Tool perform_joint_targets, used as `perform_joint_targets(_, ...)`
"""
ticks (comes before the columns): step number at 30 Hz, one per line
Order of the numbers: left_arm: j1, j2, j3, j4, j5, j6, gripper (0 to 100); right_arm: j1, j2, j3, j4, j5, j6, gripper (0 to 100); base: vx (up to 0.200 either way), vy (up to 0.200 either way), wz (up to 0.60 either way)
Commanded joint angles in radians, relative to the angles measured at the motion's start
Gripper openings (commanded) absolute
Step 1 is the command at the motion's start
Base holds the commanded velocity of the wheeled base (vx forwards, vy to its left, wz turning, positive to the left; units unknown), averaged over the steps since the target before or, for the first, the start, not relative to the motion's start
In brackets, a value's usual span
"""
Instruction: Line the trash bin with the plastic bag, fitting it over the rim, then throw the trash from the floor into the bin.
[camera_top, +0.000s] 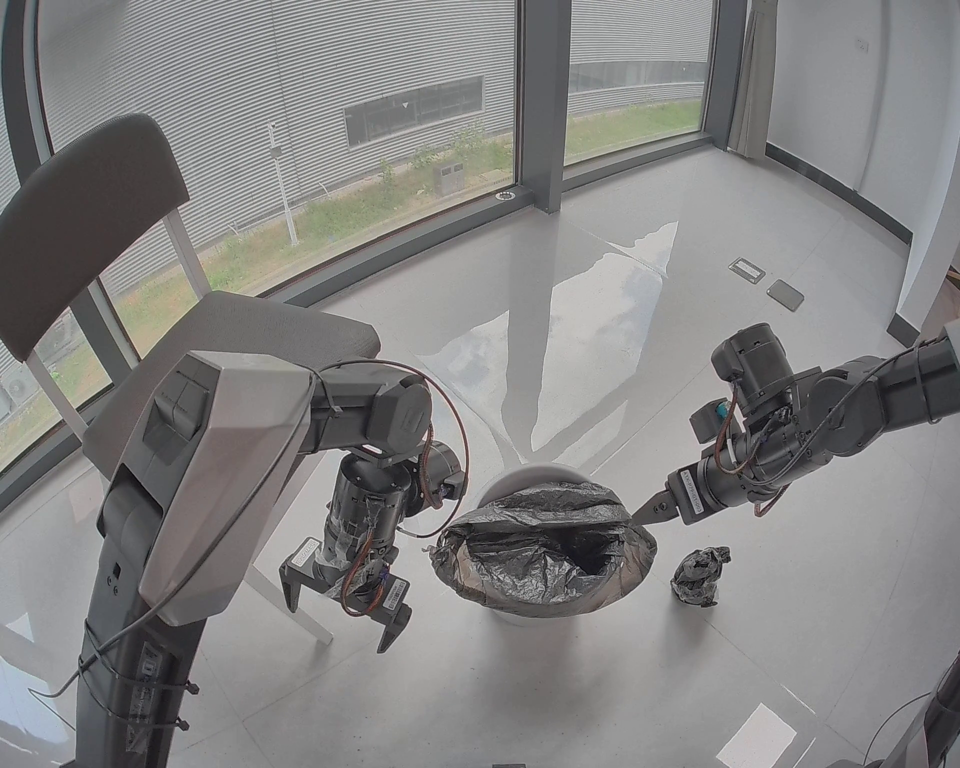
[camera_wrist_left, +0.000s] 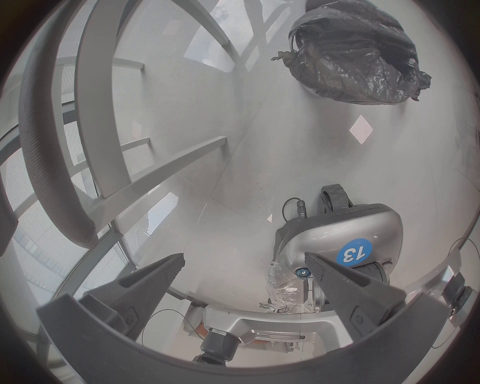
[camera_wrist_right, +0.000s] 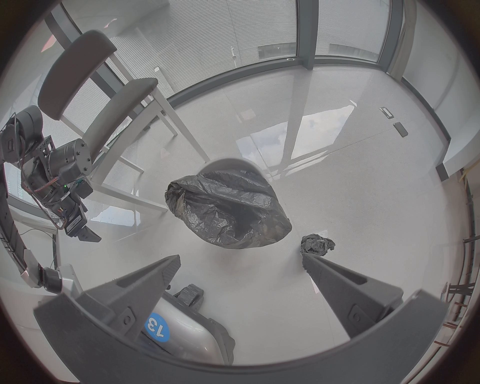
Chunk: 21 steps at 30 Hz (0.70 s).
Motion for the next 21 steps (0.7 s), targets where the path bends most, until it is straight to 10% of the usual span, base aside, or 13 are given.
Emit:
perform_joint_targets(1, 0.003, -0.072, 0.000, 0.044, 0.020, 0.009, 100, -0.021, -0.168, 0.054, -0.006, -0.011, 0.008, 100, 0.000, 0.000, 0.00)
perform_joint_targets(21, 0.006, -0.146, 0.000, 0.045, 0.049, 0.032, 100, -0.322, -1.643, 0.819, -0.109, -0.236, 0.015, 100, 0.000, 0.000, 0.00)
